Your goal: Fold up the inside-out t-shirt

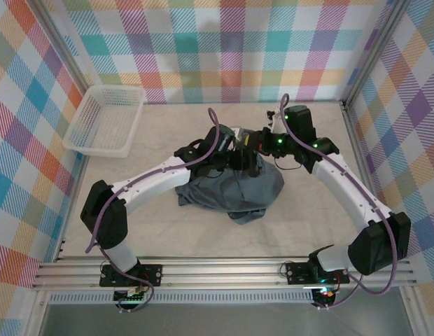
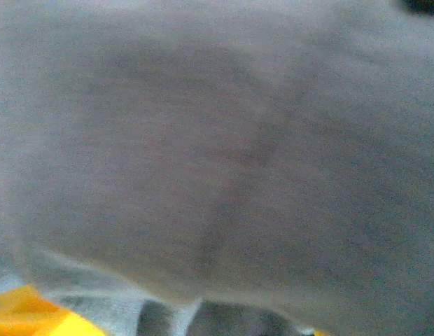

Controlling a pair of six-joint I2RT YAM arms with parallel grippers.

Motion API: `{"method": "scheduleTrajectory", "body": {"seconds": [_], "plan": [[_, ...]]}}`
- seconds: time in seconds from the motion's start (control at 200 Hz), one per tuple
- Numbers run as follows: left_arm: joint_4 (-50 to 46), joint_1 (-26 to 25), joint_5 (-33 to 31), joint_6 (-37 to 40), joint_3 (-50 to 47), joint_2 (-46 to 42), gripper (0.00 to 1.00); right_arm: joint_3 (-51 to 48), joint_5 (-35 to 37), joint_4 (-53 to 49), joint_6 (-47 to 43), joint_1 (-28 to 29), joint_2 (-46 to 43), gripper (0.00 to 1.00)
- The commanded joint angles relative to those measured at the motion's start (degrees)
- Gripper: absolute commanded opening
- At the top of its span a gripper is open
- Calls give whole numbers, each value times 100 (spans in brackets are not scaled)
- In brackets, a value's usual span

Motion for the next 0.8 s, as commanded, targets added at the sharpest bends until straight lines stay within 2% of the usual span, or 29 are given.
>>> {"method": "scheduleTrajectory", "body": {"seconds": [0.0, 0.12, 0.195, 0.405, 0.44, 0.47, 0.52, 0.61, 0.645, 0.7, 0.795], "plan": [[745, -183, 559, 496, -96, -398, 77, 308, -92, -150, -149, -34, 166, 0], [86, -208, -291, 381, 108, -191, 81, 433, -200, -110, -81, -34, 223, 0], [-63, -165, -643, 249, 216, -50, 79, 432, -242, -106, -52, -33, 189, 0], [-364, 208, -813, 28, 257, 59, 34, 365, -151, -362, -127, -142, 39, 0], [-359, 283, -755, 39, 190, -4, 24, 365, -178, -442, -95, -226, 37, 0], [-330, 359, -621, 59, 129, -64, 15, 359, -263, -497, -69, -316, 58, 0], [-191, 518, 40, 175, 40, -150, 0, 361, -492, -598, -36, -516, 134, 0], [265, 886, 2129, 271, 66, -178, 0, 408, -954, -852, -149, -901, 371, 1], [460, 980, 2739, 172, 47, -228, 0, 409, -1106, -927, -296, -1033, 503, 3], [709, 1035, 3226, 32, -21, -401, 0, 442, -1145, -1126, -655, -1188, 802, 6], [903, 1033, 3710, -95, -3, -596, 0, 799, -1035, -1748, -1490, -1211, 1440, 10]]}}
